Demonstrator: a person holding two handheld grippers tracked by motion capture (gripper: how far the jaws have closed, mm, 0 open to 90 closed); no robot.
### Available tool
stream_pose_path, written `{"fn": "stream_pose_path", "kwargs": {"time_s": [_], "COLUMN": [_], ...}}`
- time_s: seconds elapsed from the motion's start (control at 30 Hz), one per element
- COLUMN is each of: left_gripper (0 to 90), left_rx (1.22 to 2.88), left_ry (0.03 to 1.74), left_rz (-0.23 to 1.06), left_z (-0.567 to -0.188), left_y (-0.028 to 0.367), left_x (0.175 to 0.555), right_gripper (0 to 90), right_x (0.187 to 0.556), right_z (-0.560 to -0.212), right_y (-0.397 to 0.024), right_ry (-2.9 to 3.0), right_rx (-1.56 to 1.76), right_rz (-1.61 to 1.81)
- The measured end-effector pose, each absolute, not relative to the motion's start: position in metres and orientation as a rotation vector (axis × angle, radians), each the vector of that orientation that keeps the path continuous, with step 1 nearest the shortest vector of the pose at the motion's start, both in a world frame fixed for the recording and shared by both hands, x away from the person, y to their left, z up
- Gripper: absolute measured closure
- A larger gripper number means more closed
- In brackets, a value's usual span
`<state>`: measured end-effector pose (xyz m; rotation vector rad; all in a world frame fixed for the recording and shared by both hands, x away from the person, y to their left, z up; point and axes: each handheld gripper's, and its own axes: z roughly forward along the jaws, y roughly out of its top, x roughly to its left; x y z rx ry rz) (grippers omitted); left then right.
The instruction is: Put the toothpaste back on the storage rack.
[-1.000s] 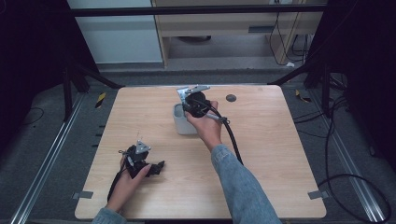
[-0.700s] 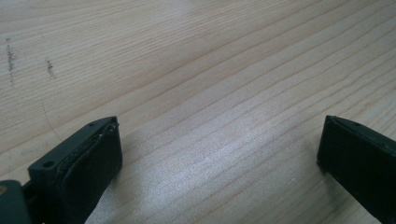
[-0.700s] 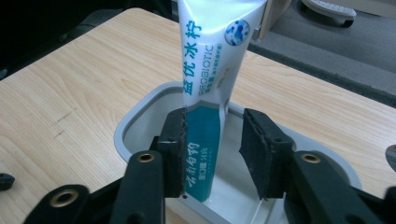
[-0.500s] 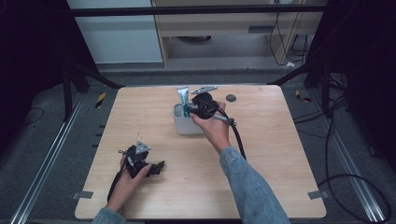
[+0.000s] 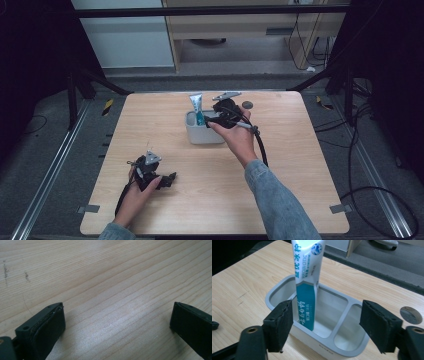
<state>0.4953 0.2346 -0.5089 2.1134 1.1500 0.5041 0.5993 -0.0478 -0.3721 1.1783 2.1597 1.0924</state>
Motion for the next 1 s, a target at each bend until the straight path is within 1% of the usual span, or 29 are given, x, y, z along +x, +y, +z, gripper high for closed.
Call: {"fn": "stream_pose_path", "kwargs": {"time_s": [0.33, 0.7, 1.0], "left_gripper": [0.0, 0.0, 0.0], "left_rx": [2.113, 2.113, 2.116], "left_ry": [1.15, 1.15, 1.149], "left_rz": [0.504, 0.504, 0.504], "left_z": [-0.509, -0.509, -0.509], "left_y": [0.235, 0.235, 0.235], "left_x": [0.495, 0.495, 0.495], "right_gripper": [12.8, 7.0, 5.8], "right_x": [0.595, 0.58, 0.566], "right_z": [-0.368, -0.36, -0.359], "right_y": [-0.061, -0.079, -0.097], "right_ry": [2.179, 2.178, 2.178], "right_rx": [1.194, 1.17, 1.12], "right_rz": [1.034, 1.049, 1.062]}}
